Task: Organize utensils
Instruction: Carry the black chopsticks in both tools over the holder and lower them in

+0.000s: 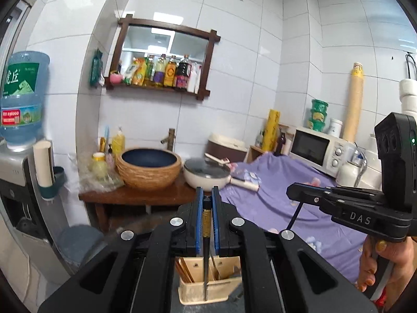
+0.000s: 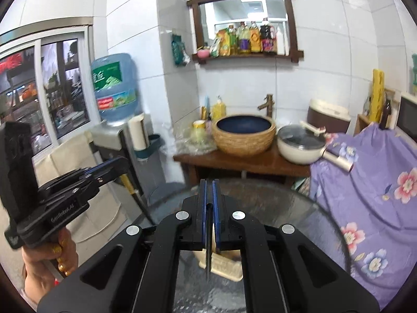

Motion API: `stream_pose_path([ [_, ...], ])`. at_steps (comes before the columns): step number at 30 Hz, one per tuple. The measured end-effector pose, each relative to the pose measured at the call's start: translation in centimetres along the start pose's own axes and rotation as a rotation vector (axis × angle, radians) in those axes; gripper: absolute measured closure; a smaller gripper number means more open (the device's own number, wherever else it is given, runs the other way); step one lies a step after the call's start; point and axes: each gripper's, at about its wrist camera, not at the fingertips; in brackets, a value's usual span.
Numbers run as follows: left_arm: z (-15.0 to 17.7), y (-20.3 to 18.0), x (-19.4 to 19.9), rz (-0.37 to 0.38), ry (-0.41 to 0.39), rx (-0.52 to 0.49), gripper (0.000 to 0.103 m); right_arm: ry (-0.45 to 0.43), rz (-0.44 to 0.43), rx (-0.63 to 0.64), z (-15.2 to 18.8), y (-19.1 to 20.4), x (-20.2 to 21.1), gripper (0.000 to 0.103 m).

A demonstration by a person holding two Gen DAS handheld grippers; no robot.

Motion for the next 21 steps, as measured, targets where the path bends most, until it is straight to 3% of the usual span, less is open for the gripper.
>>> stream_pose_path([
  [10,-1.6,0.6,-4.5,-0.044,-0.027,0.021,0.097,-0.001,0.055,-0.036,-3.1,-1.5,-3.9,0.098],
  [21,2.9,1.0,-8.6,-0.062,0.058,0.007,0.097,0.079,0.046,-0.037,0.4,-2.4,-8.3,0.098],
])
Point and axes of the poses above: each gripper's, at about its wrist camera, not at the fingertips, and x roughly against the way its jaws point, y to its left, z to its underside, and after that the axes turned 1 degree about -z, right-handed
